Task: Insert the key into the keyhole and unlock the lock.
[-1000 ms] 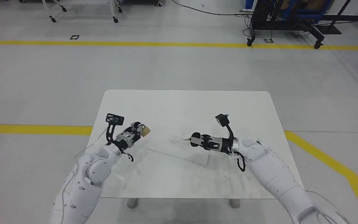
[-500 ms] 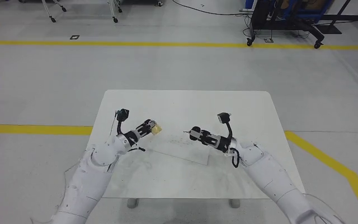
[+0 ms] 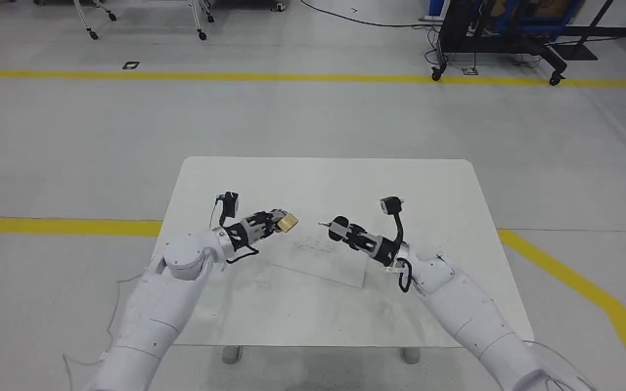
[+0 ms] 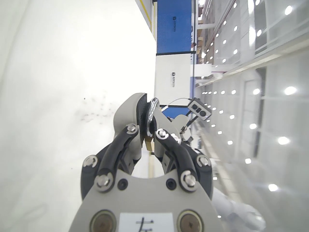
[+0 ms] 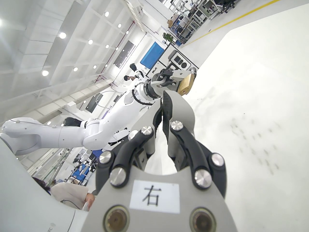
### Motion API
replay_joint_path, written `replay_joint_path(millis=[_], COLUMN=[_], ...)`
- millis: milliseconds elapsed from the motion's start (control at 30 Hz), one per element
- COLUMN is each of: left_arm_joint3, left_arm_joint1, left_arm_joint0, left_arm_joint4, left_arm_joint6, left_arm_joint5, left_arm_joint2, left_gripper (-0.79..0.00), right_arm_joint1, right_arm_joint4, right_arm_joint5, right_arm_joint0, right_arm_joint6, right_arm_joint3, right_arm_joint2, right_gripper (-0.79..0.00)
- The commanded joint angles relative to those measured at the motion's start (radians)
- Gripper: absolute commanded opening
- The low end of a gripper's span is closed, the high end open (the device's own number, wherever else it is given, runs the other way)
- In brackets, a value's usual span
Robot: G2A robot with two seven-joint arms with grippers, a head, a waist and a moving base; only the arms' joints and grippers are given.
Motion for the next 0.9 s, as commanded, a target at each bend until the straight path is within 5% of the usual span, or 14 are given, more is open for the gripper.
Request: replay_joint_path(millis=[0,300,400,667,867], left_arm_joint3=[0.067,0.262,0.317,0.317,0.273], left_arm_joint1=[-0.014,-0.097,-0.126,-0.126,-0.106], left_arm_joint0=[-0.028,-0.168,-0.201,-0.201,-0.161], left_arm_joint4=[-0.154,-0.368,-0.455,-0.455,-0.323], left_arm_joint6=[-0.049,-0.16,-0.403,-0.403,0.022], left_arm_joint5=[0.034,0.046,0.026,0.026,0.052], left_arm_joint2=[0.01,0.156,0.207,0.207,0.163], left_gripper=[-0.785,-0.785,-0.785,-0.785,-0.785], right_arm_joint1=[-0.005,-0.014,-0.014,-0.014,-0.01], right_arm_joint4=[0.008,0.009,0.009,0.009,-0.12], right_arm_joint5=[0.05,0.168,0.168,0.168,0.25], right_arm_joint0=[-0.008,-0.063,-0.063,-0.063,-0.086], right_arm_joint6=[-0.065,-0.214,-0.214,-0.214,-0.302], right_arm_joint3=[-0.013,-0.077,-0.077,-0.077,-0.141], right_arm_joint2=[0.004,0.041,0.041,0.041,0.062], right_gripper=[-0.785,-0.785,-0.785,-0.785,-0.785])
